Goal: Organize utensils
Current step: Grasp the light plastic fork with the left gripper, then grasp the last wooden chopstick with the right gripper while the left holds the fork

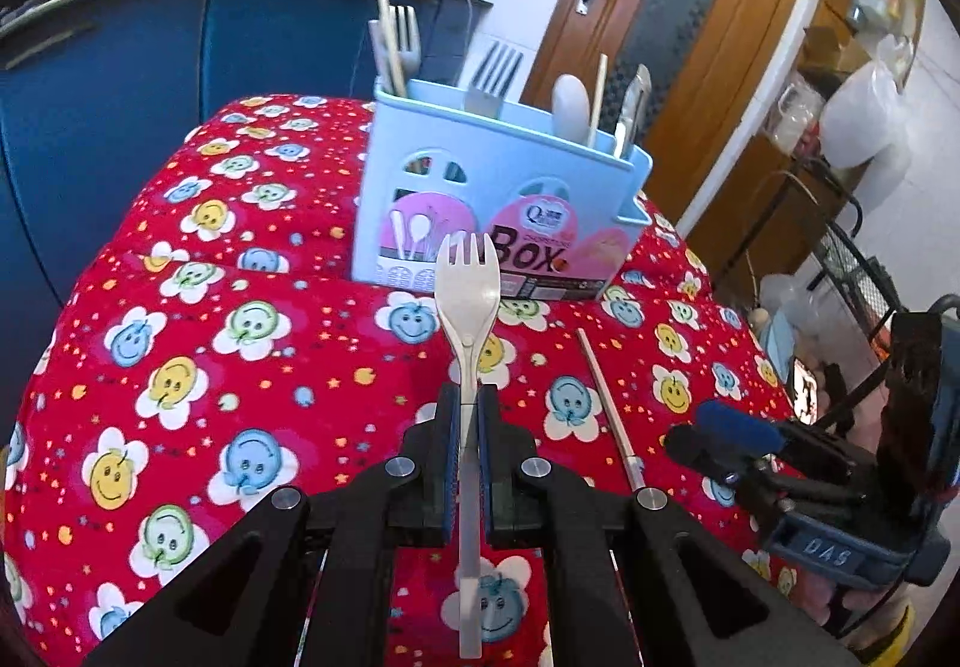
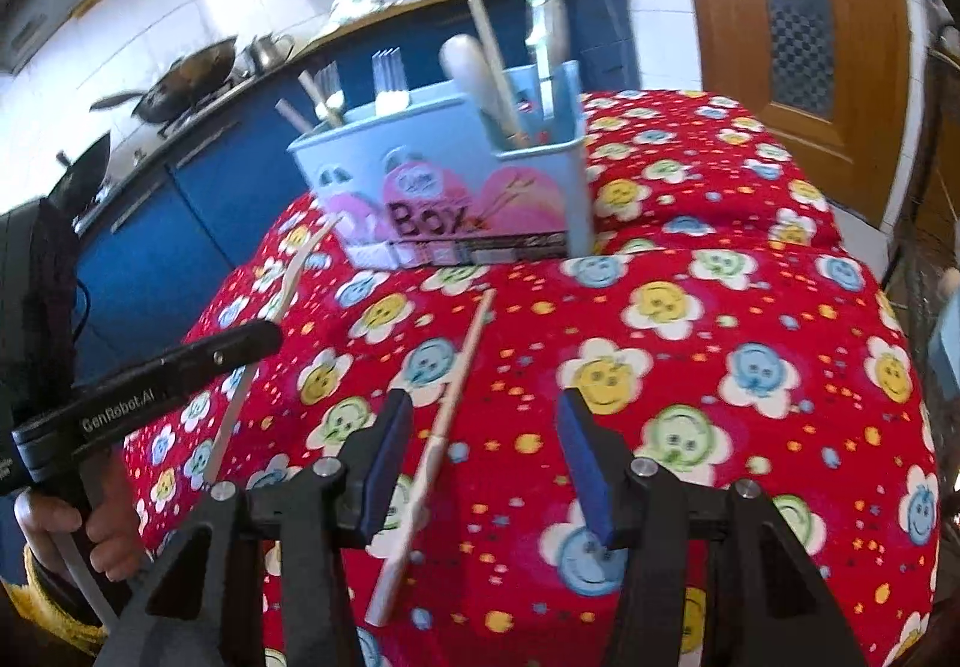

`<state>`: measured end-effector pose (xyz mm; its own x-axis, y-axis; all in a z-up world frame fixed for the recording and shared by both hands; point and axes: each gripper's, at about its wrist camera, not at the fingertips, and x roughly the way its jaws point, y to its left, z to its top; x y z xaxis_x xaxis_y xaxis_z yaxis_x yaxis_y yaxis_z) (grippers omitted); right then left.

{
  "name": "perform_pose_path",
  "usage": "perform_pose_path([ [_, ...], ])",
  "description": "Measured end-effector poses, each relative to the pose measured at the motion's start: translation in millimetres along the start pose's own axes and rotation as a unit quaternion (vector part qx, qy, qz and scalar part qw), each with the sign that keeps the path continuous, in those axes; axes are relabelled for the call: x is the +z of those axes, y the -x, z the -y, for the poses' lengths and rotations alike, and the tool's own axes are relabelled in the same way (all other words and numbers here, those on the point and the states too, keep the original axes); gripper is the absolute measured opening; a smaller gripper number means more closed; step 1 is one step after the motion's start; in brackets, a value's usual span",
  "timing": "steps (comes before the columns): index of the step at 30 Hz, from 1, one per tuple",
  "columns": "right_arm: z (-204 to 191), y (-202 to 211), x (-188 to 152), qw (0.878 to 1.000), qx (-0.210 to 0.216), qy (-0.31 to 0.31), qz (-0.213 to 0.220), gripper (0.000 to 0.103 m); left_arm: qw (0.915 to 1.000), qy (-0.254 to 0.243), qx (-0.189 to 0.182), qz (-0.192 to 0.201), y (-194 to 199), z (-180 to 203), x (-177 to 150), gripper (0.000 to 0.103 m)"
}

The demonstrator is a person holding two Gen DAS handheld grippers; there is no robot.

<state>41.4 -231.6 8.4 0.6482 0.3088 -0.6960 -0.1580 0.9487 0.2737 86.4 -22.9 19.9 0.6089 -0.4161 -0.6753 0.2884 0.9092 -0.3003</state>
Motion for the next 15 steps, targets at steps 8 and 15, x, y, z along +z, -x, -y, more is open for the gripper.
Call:
perform_pose_path([
  [8,-20,-29,3,0.997,-0.019,0.035,-0.07,0.026,0.9997,0.019,-0.006,0.014,7,-15,0,0.006],
  [15,-23,-42,13,0.991,-0.029,0.038,-0.122,0.024,0.9993,0.026,-0.006,0.025,11,-26,1,0.006],
])
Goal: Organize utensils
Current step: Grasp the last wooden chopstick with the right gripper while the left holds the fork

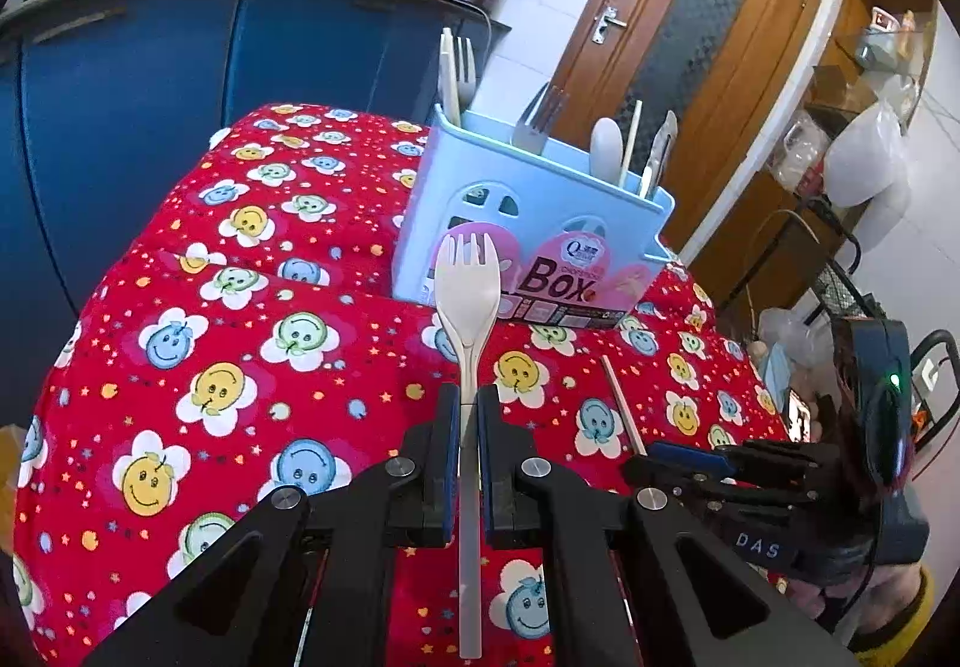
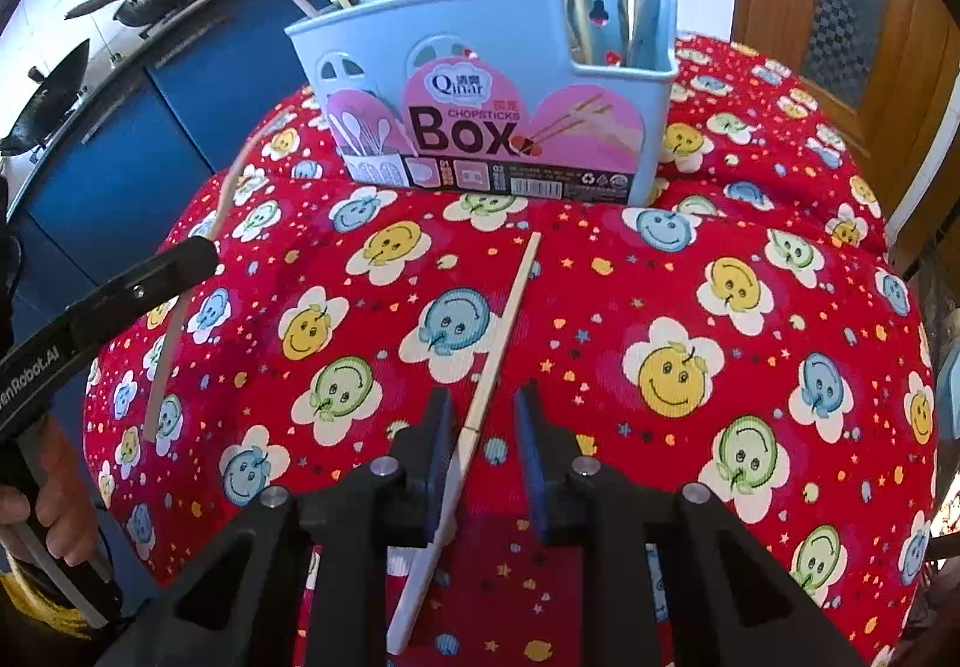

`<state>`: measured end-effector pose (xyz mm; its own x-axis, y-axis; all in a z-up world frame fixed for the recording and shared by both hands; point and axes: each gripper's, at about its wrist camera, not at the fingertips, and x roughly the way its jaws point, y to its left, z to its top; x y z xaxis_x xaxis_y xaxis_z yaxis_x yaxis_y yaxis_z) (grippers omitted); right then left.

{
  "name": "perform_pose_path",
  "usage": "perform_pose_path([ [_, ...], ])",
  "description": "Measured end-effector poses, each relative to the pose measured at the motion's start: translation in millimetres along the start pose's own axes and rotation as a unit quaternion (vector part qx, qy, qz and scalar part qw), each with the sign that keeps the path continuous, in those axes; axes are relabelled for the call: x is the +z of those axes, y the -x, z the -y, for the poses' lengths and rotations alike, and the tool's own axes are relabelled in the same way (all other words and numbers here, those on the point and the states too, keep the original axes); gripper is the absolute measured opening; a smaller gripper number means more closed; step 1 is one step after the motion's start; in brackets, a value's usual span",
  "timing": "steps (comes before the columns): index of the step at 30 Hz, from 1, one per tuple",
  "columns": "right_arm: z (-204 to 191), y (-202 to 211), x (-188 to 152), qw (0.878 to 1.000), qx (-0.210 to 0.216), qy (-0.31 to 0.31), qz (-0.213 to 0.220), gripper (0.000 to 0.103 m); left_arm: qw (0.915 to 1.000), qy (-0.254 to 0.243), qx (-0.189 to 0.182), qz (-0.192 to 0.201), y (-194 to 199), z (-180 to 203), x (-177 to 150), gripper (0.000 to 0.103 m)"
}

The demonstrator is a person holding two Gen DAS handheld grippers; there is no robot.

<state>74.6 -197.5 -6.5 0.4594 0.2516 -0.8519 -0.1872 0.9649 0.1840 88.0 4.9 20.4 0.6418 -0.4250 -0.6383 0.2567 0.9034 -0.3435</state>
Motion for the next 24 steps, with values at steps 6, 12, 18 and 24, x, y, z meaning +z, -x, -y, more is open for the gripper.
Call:
perform_pose_path([
  [6,6,-4,10,0.999,0.009,-0.01,-0.031,0.015,1.0,0.006,0.006,0.005,0,-5,0,0.006],
  [12,21,-4,11,0.998,0.032,-0.043,-0.027,0.009,0.9999,0.006,0.009,0.008,3,-6,0,0.006],
  [18,30,6,6,0.995,0.067,-0.072,0.002,0.007,0.9998,0.007,0.007,0.017,10,-4,0,0.006],
  [24,26,29,7,0.99,0.102,-0.081,0.061,0.007,0.9994,0.005,-0.002,0.033,20,0,6,0.006],
])
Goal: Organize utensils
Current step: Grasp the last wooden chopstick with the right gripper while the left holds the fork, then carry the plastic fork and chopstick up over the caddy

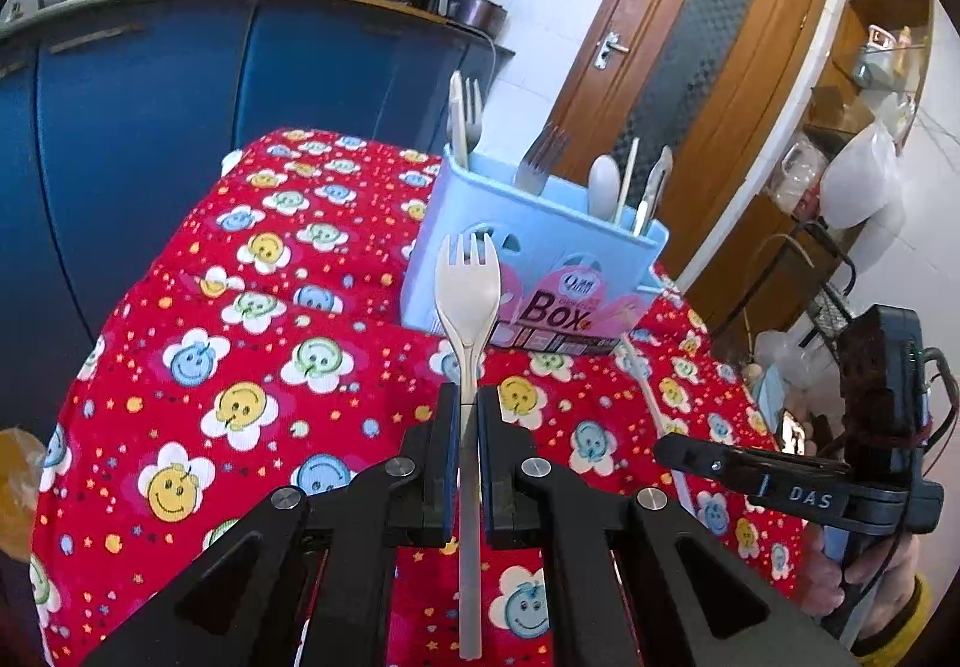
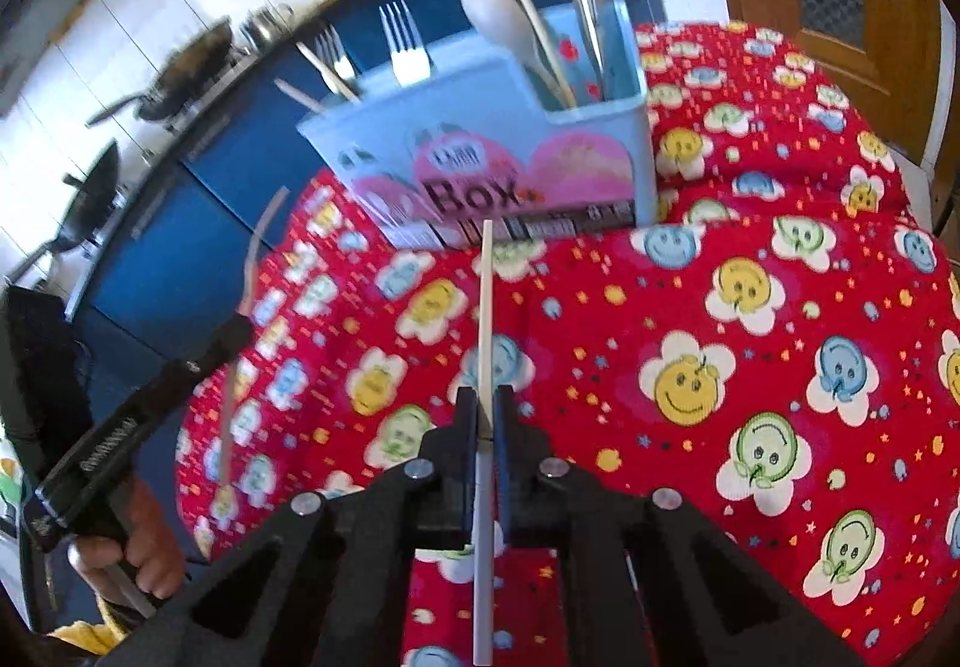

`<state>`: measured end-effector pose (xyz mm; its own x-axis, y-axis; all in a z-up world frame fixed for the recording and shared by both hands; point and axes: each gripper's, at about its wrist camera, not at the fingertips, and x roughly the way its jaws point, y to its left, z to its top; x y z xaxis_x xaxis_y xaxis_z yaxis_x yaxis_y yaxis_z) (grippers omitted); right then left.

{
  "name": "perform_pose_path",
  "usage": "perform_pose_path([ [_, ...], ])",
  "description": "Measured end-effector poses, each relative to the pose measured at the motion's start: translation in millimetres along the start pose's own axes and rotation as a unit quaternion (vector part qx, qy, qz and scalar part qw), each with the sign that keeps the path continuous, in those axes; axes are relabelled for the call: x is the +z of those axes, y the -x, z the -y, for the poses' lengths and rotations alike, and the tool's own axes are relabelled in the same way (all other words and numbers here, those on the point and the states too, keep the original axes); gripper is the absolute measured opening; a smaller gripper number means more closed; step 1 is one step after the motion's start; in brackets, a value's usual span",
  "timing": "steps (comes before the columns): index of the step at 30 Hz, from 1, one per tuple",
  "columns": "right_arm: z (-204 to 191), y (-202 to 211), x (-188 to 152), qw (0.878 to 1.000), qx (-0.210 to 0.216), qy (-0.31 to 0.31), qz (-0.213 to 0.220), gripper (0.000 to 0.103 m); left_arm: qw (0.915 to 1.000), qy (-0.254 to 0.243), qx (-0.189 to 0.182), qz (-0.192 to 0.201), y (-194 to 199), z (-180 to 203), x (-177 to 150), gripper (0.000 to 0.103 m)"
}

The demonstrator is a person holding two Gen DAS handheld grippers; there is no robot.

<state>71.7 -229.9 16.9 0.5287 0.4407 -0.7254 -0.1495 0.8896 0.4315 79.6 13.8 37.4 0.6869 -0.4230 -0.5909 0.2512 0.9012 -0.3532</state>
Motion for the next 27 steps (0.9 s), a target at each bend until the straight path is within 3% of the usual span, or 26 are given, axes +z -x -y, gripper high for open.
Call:
perform_pose_path([
  [10,-16,37,2,0.993,0.026,0.014,0.111,0.007,0.9991,-0.009,-0.017,0.037,12,13,22,0.006],
  [16,-18,57,11,0.983,0.03,0.025,0.177,0.007,0.9962,-0.021,-0.022,0.082,16,20,45,0.006],
  [27,-18,67,42,0.967,0.014,0.057,0.248,0.007,0.9872,-0.038,-0.018,0.154,-4,31,95,0.006],
])
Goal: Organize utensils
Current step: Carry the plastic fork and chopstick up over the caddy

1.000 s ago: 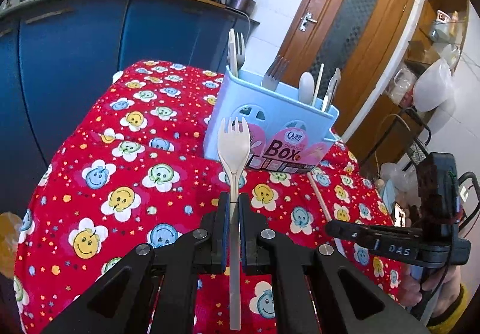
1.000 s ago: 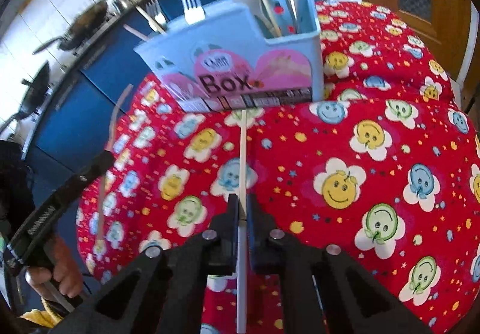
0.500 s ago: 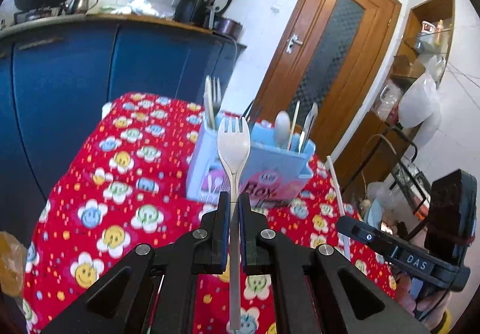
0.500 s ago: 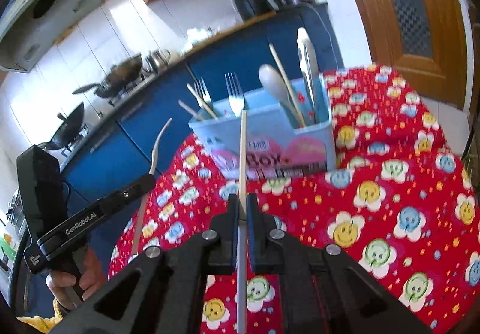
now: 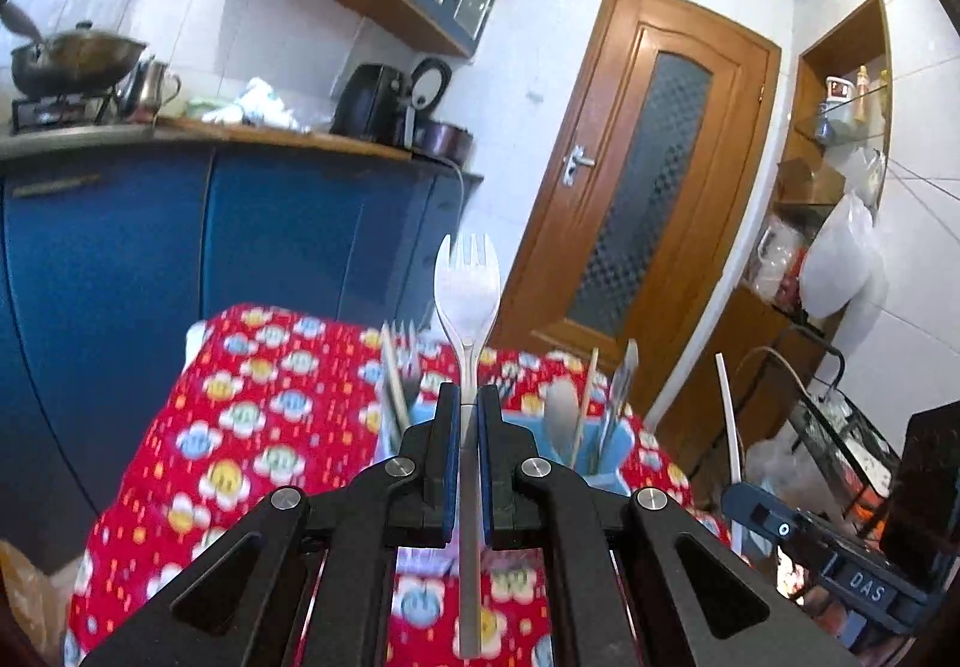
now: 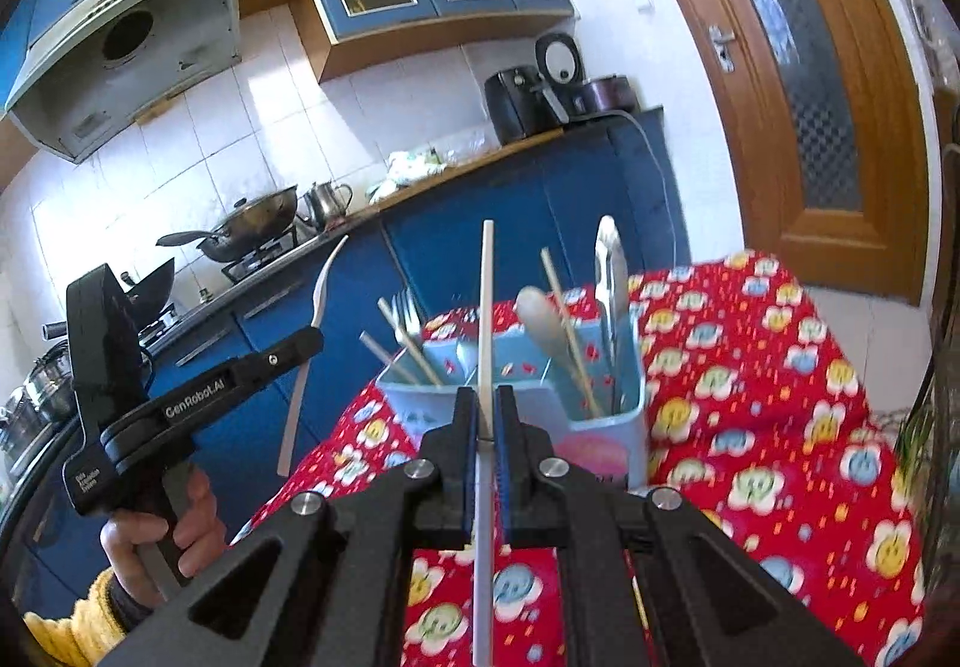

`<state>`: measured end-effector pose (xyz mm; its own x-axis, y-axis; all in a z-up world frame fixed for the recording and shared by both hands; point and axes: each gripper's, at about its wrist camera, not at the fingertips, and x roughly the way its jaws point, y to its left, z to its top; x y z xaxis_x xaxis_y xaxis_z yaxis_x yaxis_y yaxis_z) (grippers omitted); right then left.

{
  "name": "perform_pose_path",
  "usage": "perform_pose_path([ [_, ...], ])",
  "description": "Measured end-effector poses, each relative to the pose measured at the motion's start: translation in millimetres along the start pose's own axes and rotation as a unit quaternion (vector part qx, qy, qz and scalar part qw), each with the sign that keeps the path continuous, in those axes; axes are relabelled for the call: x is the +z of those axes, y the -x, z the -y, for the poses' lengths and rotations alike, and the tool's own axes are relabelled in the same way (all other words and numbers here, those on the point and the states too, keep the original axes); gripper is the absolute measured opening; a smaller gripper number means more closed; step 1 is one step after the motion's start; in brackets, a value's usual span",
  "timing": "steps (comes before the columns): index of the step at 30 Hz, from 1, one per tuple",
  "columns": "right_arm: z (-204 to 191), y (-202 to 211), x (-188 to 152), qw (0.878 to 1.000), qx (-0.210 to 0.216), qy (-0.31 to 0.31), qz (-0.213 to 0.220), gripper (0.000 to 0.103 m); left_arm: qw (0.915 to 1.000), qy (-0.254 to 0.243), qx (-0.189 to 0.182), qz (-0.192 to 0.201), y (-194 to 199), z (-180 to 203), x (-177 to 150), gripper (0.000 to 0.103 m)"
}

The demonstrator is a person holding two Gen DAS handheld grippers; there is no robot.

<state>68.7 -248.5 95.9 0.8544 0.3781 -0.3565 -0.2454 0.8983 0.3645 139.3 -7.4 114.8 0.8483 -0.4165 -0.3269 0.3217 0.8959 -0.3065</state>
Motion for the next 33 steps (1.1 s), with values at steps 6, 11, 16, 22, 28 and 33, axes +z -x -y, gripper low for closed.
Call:
perform_pose_path([
  [6,8,-14,14,1.0,0.003,0.001,0.018,0.007,0.9988,-0.03,0.023,0.029,-25,14,12,0.006],
  [11,18,-27,22,0.999,0.003,-0.003,0.038,0.007,0.998,-0.022,0.033,0.049,-51,16,15,0.006],
  [16,32,-43,31,0.998,0.004,-0.012,0.06,0.007,0.9951,-0.03,0.054,0.077,-68,18,10,0.006],
  [22,36,-63,42,0.996,-0.012,0.002,0.088,0.007,0.989,-0.048,0.091,0.107,-80,21,0,0.006],
  [28,34,-92,42,0.991,-0.043,0.047,0.114,0.007,0.9845,-0.048,0.114,0.124,-90,18,-14,0.006],
  [33,36,-106,32,0.99,-0.054,0.063,0.117,0.007,0.9815,-0.059,0.127,0.13,-93,19,-25,0.006],
])
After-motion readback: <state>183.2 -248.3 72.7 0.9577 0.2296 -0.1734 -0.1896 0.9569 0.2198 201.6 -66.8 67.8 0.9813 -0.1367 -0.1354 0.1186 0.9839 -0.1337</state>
